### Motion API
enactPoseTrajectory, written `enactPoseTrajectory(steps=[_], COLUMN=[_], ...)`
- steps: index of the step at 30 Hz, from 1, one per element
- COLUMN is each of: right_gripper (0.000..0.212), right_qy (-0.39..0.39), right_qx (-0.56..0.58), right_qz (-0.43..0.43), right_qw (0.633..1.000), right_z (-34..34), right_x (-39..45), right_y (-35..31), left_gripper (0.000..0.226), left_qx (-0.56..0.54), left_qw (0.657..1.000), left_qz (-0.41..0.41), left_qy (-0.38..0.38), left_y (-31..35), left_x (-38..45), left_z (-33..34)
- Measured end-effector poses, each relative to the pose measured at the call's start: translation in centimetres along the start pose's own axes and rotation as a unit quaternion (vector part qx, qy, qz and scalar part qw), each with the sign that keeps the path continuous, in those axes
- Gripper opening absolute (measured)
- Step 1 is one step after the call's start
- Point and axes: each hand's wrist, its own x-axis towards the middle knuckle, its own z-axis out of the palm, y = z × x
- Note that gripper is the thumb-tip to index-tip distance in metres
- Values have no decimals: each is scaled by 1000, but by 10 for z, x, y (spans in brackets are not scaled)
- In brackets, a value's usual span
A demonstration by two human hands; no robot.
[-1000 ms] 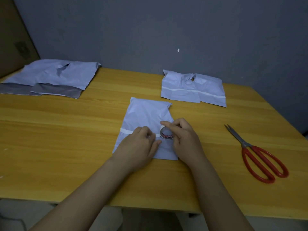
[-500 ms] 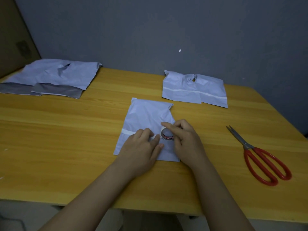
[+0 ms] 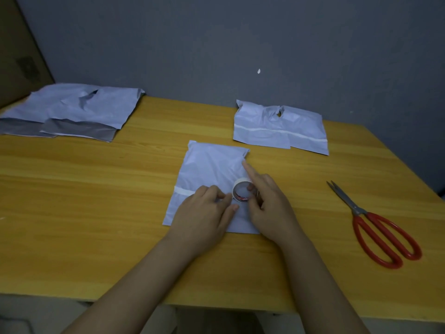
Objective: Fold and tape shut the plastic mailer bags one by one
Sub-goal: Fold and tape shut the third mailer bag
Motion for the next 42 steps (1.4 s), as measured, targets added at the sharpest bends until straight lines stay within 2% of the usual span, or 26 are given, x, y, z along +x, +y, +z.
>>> enactPoseTrajectory(steps=[3,6,13,18,23,27,29,42], right_gripper=[51,29,27,17,19,19,23,39], right_qy=[7,24,26,37,36,29,27,59], right_qx=[18,36,51,40,31,13,5,-29], right_qz=[49,50,63,51,60,44,37,10], right_qw=[999,998,996,997,997,998,999,998], right_z=[1,1,0,0,0,1,2,2], right_x=[1,2,1,2,2,2,2,2], right_y=[0,-1,-5,-5,-5,-1,1,3], left_gripper=[63,64,52,52,58,88,96,98], left_qx=[9,14,22,31,22,-2,7,47], left_qw=[1000,1000,1000,999,1000,996,993,991], left_qz=[-6,-12,-4,-2,0,-19,-35,-35], left_qy=[-4,-7,12,5,-19,-91,-113,-117], left_y=[2,4,3,3,-1,3,4,6], left_x=[-1,-1,-6,-7,-7,-4,-3,-4], left_z=[1,1,6,5,9,4,4,5])
